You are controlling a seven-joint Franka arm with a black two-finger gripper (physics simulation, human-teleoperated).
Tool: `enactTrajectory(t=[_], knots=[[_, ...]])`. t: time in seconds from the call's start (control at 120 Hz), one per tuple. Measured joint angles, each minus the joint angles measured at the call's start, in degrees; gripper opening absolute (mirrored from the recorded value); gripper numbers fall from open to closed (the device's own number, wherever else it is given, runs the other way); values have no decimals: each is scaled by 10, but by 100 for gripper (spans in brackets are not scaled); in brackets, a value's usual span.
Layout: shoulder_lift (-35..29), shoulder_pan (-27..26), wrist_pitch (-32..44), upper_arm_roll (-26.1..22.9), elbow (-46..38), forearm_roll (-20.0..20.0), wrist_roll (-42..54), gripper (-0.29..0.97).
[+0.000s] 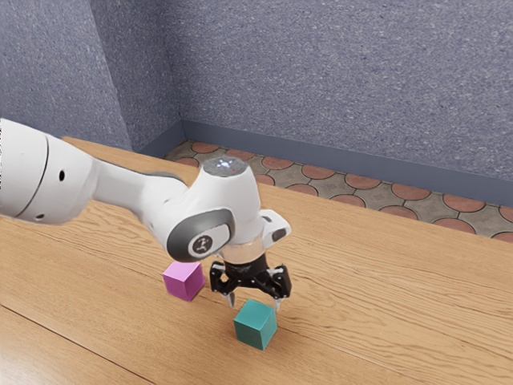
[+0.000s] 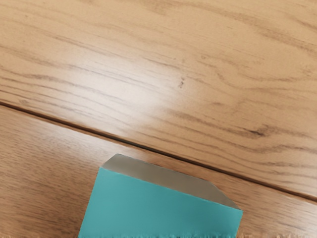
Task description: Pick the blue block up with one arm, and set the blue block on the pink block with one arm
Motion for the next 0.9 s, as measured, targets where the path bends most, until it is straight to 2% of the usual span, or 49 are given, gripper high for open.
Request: enactTrajectory(t=[0.375, 0.567, 0.9], knots=[[21, 0, 18, 1, -21, 4, 50, 68], [32, 5, 37, 1, -22, 29, 82, 68], [52, 6, 62, 1, -20, 35, 118, 68]])
